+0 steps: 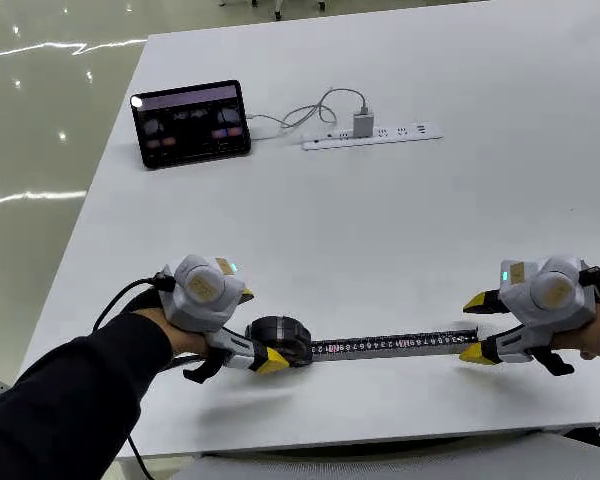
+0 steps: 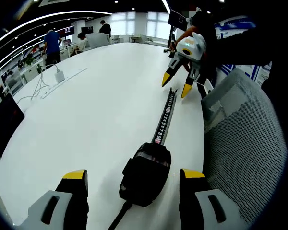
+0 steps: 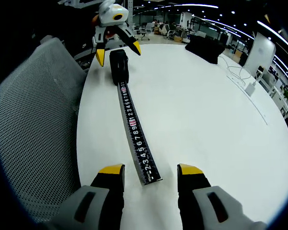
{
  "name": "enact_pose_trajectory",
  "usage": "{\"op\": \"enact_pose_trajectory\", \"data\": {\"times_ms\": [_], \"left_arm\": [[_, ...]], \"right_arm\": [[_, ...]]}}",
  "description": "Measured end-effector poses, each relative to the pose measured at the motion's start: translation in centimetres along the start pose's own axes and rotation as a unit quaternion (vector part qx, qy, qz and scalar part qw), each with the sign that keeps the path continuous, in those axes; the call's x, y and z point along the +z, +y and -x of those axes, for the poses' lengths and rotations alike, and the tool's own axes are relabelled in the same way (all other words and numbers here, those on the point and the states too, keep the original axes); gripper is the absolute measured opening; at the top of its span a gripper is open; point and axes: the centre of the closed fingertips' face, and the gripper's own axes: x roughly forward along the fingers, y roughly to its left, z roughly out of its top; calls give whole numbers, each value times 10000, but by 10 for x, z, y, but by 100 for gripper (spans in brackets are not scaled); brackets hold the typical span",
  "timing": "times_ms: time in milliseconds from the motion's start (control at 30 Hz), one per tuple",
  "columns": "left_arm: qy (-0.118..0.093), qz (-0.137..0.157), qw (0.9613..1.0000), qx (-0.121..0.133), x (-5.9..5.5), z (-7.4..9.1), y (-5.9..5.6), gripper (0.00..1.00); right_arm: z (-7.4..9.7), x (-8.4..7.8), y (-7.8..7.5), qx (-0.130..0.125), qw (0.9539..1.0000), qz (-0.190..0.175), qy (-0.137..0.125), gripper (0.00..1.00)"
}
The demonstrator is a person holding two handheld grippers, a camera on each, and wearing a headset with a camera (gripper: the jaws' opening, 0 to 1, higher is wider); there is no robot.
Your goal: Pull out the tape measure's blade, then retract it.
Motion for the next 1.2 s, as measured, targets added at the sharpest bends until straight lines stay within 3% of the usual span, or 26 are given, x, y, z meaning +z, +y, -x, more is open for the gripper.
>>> {"op": "enact_pose_trajectory", "data": {"times_ms": [100,200,333,433,567,633,700,733,767,867,933,1000,1100,1200], "left_arm": [[-22,-26,9999,149,-1,0,2,80],[-100,150,9996,234,-1,-1,3,92],[-197,330,9977,564,-1,3,15,99],[-365,489,9957,704,2,8,20,100],[-672,675,9905,995,4,17,26,100],[-776,802,9877,1099,0,22,27,100],[-895,975,9860,1015,-2,27,22,100],[-962,921,9853,1067,-3,29,22,100],[-975,873,9832,1274,-7,33,28,100],[-984,1198,9798,1267,-17,38,26,100],[-987,1209,9787,1331,-22,42,27,100],[-1078,1284,9752,1443,-26,48,29,100],[-1266,1337,9712,1510,-27,56,30,100],[-1254,1184,9720,1599,-31,60,30,100]], "right_arm": [[2,-1,1,-70,9999,-107,-27,42],[3,-2,3,-111,9997,-188,-50,47],[5,-2,6,-110,9994,-321,-112,50],[6,-1,3,-254,9986,-435,-170,58],[10,4,-4,-552,9955,-642,-434,70],[14,3,-5,-646,9945,-650,-497,75],[16,0,-3,-639,9938,-742,-524,74],[18,-1,-4,-678,9932,-771,-541,75],[20,-2,-4,-726,9924,-795,-600,77],[28,-4,-3,-843,9902,-847,-721,78],[36,-3,-7,-1043,9868,-885,-863,79],[46,-4,-9,-1169,9818,-1083,-1028,81],[53,-10,-5,-1191,9814,-1074,-1056,85],[59,-17,-3,-1249,9803,-1084,-1084,86]]}}
